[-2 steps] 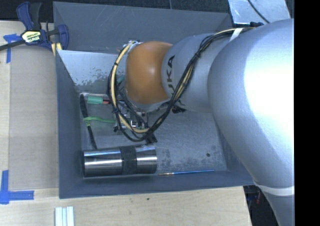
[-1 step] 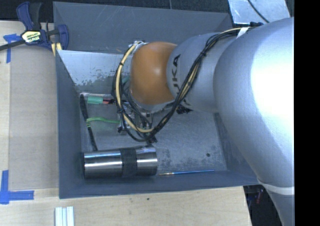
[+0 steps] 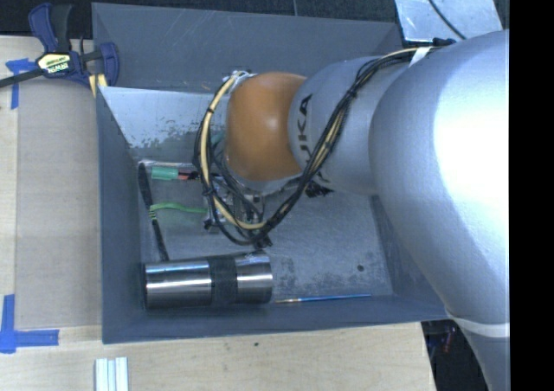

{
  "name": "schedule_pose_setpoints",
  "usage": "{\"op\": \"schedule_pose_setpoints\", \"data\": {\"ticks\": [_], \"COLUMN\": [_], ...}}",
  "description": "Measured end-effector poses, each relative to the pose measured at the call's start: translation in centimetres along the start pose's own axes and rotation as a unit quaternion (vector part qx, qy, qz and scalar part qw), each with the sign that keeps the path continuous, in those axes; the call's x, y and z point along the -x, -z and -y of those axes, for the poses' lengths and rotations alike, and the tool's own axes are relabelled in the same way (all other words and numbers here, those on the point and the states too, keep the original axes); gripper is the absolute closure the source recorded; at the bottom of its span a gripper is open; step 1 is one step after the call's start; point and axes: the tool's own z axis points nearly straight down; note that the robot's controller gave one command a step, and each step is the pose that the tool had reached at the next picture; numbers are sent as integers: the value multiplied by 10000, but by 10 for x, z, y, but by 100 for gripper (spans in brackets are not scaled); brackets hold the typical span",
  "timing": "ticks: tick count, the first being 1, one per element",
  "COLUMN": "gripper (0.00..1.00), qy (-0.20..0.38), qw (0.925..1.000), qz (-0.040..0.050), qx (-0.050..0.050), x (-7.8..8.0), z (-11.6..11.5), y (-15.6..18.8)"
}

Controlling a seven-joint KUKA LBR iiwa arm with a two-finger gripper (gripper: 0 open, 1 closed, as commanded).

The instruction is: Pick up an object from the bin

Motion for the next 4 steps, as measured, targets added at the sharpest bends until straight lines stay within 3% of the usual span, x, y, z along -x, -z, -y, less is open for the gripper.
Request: {"op": "schedule_pose_setpoints", "data": {"ticks": [1,2,3,4], "gripper": [100,100,100,100], "qy": [74,269,266,369], "qw": [10000,9996,9996,9993], "qz": [-11,14,14,44], "qx": [-4,5,4,5], "x": [-6,-7,-7,15], "z": [-7,-66,-66,-41], "y": [-5,7,7,11]}}
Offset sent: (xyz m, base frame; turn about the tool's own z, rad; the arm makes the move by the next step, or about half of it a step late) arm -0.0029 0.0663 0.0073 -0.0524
